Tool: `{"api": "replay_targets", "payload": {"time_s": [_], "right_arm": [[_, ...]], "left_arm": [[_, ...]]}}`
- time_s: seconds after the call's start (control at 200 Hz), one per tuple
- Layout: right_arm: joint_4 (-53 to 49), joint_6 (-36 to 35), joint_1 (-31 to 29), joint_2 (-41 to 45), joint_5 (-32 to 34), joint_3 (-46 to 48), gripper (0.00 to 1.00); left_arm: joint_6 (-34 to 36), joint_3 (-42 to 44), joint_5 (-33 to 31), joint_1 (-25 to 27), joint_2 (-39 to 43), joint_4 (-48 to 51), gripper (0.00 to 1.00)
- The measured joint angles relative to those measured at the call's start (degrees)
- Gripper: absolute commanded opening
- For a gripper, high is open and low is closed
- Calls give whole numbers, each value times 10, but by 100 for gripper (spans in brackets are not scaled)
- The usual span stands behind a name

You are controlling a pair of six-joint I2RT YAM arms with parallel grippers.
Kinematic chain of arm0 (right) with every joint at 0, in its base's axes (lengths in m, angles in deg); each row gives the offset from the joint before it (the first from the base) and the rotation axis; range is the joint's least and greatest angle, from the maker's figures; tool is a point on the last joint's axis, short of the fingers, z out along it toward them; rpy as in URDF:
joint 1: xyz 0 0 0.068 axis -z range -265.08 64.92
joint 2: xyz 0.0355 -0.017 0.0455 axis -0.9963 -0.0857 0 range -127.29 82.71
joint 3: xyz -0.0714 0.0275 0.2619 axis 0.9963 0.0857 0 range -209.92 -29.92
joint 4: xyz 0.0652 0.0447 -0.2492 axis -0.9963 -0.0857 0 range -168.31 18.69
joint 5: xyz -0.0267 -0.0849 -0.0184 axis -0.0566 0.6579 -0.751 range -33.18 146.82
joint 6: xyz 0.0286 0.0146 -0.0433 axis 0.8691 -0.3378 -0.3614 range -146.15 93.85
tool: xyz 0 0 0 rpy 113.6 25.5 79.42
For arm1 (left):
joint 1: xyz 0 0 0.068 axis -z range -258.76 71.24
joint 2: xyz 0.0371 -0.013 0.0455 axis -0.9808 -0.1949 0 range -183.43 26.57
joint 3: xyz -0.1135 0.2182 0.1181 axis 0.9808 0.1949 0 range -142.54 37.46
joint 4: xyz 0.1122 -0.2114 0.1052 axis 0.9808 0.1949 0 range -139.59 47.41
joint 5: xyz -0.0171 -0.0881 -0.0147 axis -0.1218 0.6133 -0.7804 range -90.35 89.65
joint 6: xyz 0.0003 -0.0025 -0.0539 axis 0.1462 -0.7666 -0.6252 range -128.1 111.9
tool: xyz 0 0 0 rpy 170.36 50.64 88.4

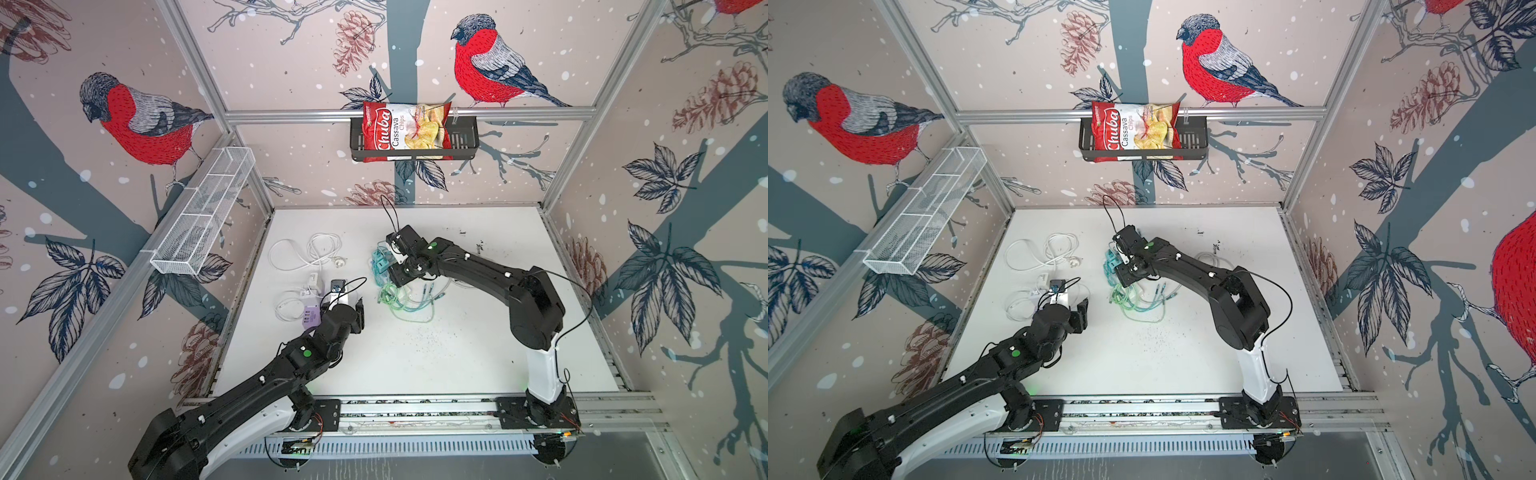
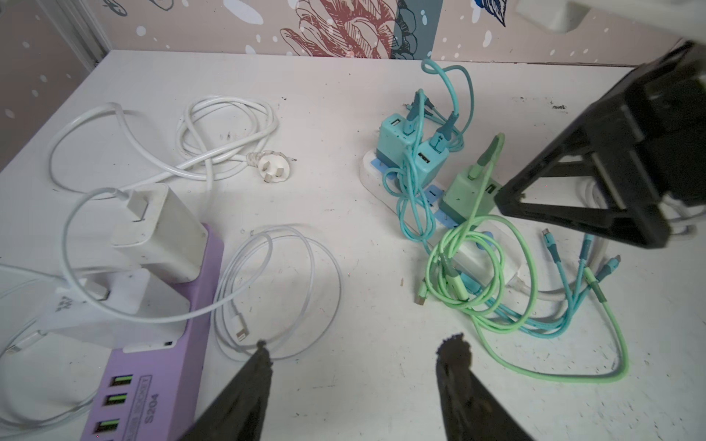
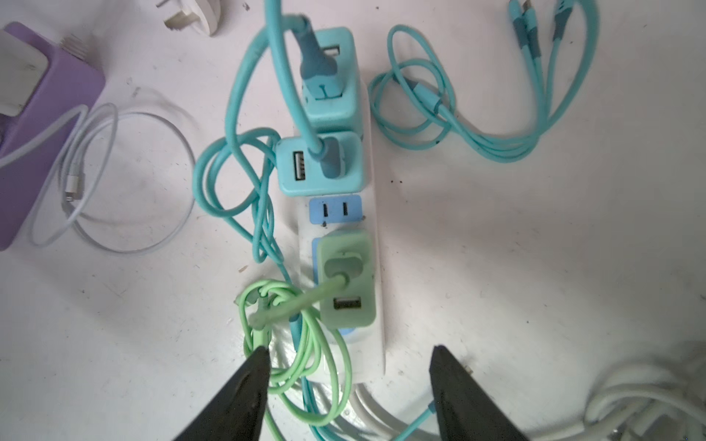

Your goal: Insert the plug

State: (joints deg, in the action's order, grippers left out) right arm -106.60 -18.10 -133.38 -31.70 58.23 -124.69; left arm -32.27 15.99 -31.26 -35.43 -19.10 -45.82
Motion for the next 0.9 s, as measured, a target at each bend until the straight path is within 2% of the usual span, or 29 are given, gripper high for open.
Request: {"api": "replay_targets", "payload": {"time_s": [0.055,0.2,0.395,0.44,0.515,0.565,0.75,0.9], "right_arm": [[11,9,4,16,-1,13,71],[49,23,31,66,4,67,73],[161,28,67,155,81,179,78],[200,29,78,180,100,213,85],[259,41,101,221,133,268,91],[295,43,118,245,156,303,100],[410,83,182,331,214,409,100],[477,135,247,403,270,492,100]], "left_arm": [[-2,-3,-15,0,1,0,82],[-5,-6,-71,-2,2,-13,96],[66,-10,-139,-22,13,-81,97],[84,-11,-151,-36,15,-107,97],[111,-6,-160,-64,17,-151,97],[126,1,-163,-90,17,-178,97],[155,23,-156,-184,7,-257,97],[176,42,-151,-240,-45,-308,97]]}}
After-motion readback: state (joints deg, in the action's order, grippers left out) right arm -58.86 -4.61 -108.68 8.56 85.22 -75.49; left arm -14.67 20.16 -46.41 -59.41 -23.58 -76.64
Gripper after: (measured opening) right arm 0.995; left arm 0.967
